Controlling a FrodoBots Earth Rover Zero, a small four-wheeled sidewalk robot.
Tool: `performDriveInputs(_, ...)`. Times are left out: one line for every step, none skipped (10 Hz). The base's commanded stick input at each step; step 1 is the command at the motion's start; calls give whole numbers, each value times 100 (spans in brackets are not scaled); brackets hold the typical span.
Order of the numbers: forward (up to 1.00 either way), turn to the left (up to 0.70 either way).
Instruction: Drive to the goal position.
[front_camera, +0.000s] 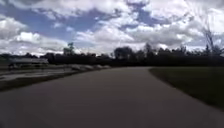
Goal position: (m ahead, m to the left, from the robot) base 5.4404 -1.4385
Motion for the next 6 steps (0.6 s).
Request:
performDriveInputs(100,-11)
performDriveInputs(100,-12)
performDriveInputs(100,-12)
performDriveInputs(100,-12)
performDriveInputs(100,-12)
performDriveInputs(100,-12)
